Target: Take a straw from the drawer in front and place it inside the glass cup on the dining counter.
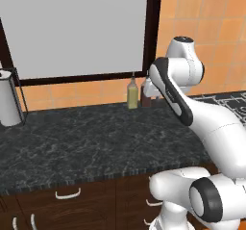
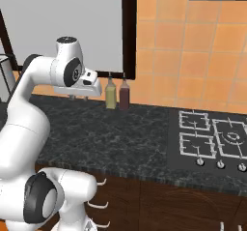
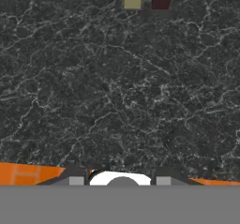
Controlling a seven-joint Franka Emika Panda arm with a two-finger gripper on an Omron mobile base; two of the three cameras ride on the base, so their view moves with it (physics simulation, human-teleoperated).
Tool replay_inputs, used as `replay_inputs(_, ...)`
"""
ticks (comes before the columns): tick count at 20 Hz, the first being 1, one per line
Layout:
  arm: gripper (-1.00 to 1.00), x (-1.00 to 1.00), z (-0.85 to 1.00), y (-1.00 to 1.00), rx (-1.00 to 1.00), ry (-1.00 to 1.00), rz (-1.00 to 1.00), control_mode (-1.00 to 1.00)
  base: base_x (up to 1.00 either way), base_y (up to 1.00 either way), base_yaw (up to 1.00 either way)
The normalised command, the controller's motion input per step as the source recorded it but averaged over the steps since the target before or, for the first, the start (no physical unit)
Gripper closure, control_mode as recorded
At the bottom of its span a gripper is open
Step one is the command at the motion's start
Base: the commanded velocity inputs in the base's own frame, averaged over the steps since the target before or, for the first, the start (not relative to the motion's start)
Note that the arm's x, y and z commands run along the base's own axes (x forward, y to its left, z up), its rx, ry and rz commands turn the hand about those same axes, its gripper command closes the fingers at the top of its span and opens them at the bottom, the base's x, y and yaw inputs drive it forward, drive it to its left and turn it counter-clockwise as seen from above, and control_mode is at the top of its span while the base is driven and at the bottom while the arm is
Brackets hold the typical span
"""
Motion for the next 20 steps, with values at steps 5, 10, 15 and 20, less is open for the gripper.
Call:
replay_inputs(5,-1.00,0.00,0.00,0.00,0.00,0.00,0.00,1.00,-0.46,0.00,0.00)
replay_inputs(10,-1.00,0.00,0.00,0.00,0.00,0.00,0.00,1.00,-0.66,-0.05,0.01)
replay_inputs(15,-1.00,0.00,0.00,0.00,0.00,0.00,0.00,1.00,-0.06,-0.54,0.41)
replay_inputs(20,-1.00,0.00,0.00,0.00,0.00,0.00,0.00,1.00,-0.05,-0.75,0.57)
